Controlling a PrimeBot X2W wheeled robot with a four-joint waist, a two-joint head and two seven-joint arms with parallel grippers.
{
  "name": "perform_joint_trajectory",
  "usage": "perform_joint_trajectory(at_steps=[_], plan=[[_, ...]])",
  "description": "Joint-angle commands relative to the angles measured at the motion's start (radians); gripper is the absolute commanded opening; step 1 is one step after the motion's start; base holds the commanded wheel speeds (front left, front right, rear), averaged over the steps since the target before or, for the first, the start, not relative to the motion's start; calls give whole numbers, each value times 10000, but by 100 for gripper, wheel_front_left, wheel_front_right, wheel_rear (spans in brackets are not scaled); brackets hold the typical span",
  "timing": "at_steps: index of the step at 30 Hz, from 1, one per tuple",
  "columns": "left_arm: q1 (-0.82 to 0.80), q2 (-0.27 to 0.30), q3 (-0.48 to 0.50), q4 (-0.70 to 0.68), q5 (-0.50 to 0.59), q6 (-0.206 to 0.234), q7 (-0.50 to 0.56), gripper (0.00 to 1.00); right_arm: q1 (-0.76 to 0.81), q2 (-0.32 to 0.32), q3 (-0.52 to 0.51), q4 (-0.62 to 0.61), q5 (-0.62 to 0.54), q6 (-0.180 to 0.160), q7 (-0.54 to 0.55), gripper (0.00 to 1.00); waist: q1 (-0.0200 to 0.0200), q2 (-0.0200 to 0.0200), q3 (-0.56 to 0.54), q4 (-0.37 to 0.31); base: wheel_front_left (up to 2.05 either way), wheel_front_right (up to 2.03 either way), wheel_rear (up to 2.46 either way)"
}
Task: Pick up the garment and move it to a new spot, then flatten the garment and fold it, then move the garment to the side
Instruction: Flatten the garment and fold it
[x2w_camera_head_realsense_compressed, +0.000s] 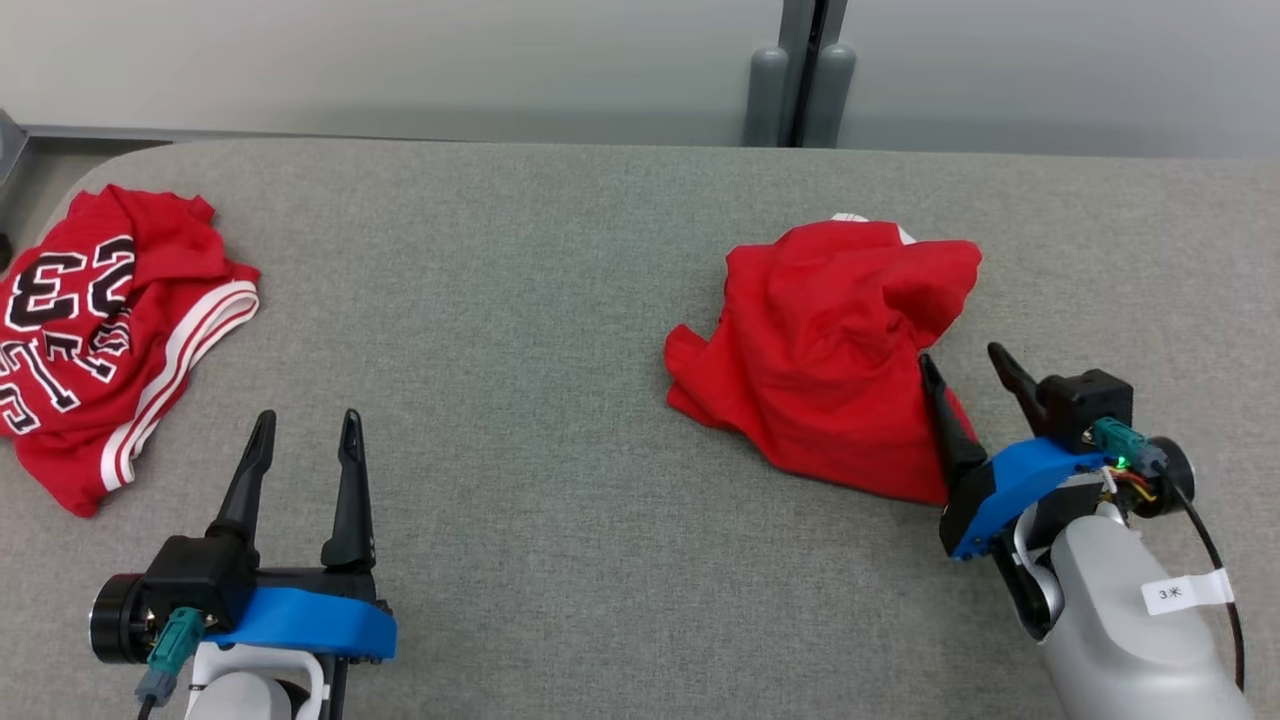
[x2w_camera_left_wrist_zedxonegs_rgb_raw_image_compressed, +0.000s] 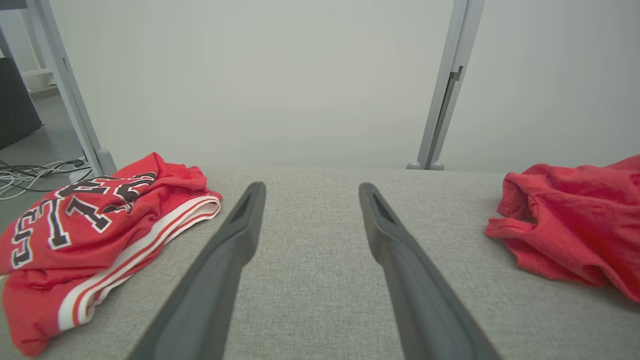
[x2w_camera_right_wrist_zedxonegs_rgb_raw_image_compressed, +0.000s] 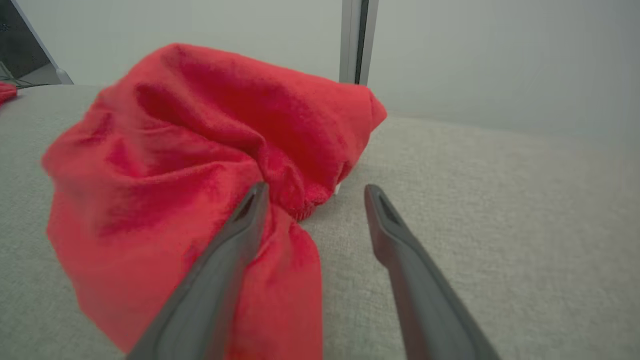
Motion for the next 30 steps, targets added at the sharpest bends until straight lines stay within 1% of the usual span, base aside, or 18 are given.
perform_joint_trajectory(at_steps=[1, 5, 8, 9, 10, 13, 16, 20, 23, 26, 30], plan=[[-223, -2, -13, -46, 10, -23, -30, 100, -311, -17, 158, 569, 140, 1, -25, 100, -2, -2, 244, 194, 0, 0, 0], [-339, -9, -8, -35, -10, -24, -29, 100, -546, 99, 563, 1976, 371, 1, -26, 100, -2, -2, 389, 268, 0, 0, 0], [-389, -10, -13, -13, 11, -22, -30, 100, -595, 226, 941, 2718, 693, 5, -1, 100, -2, -2, 379, 297, 0, 0, 0], [-367, -11, -10, -5, 22, -22, -30, 100, -532, 276, 1068, 2889, 806, 5, -2, 47, -2, -2, 348, 302, 0, 0, 0], [-336, -15, 12, 2, 34, -22, -30, 100, -515, 308, 1181, 2937, 903, 5, -5, 0, -2, -2, 309, 285, 0, 0, 0], [-233, -56, 18, -2, 92, -22, -30, 100, -483, 132, 1160, 2556, 1246, 0, -19, 0, -2, -2, 184, 256, 0, 0, 0], [-185, -65, -11, 35, 84, -22, -31, 100, -348, -156, 775, 1839, 1452, 1, -25, 0, -2, -2, -1, 236, 0, 0, 0], [-52, -61, 11, 49, 107, -22, -31, 100, -81, -368, 184, 419, 1257, 1, -21, 0, -2, -2, -266, 198, 0, 0, 0], [34, -95, 18, 13, 143, -22, -31, 100, 113, -322, 128, -747, 1048, 1, -23, 0, -2, -2, -427, 206, 0, 0, 0], [69, -124, 36, 6, 136, -22, -31, 100, 309, -83, 591, -1818, 774, 1, -23, 0, -2, -2, -541, 237, 0, 0, 0], [170, -188, 26, -16, 108, -22, -31, 100, 457, 231, 1900, -2720, 606, 1, -24, 0, -2, -2, -645, 335, 0, 0, 0]])
